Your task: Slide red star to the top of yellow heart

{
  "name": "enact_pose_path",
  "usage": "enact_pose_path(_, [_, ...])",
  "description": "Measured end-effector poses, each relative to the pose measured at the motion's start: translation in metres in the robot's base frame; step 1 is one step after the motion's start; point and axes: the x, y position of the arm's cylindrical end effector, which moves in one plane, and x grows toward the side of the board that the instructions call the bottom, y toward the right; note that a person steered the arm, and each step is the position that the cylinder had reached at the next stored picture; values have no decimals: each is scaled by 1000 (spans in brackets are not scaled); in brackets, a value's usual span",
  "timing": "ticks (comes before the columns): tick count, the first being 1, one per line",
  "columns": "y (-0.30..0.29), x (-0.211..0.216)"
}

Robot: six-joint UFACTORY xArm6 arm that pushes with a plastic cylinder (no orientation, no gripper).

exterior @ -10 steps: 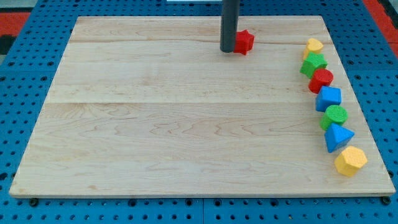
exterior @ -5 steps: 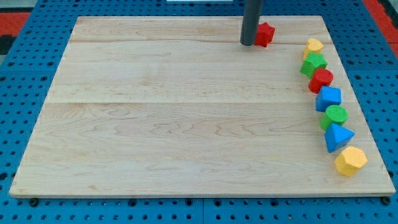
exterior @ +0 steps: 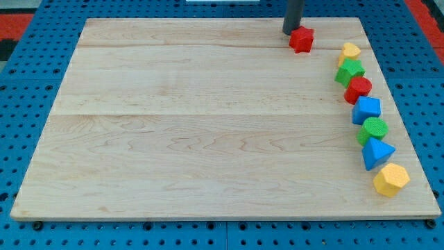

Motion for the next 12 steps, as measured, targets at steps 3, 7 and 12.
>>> enact_pose_path(3, [23, -26])
enact_pose_path(7, [-27, 30])
enact_pose_path(12, [38, 26])
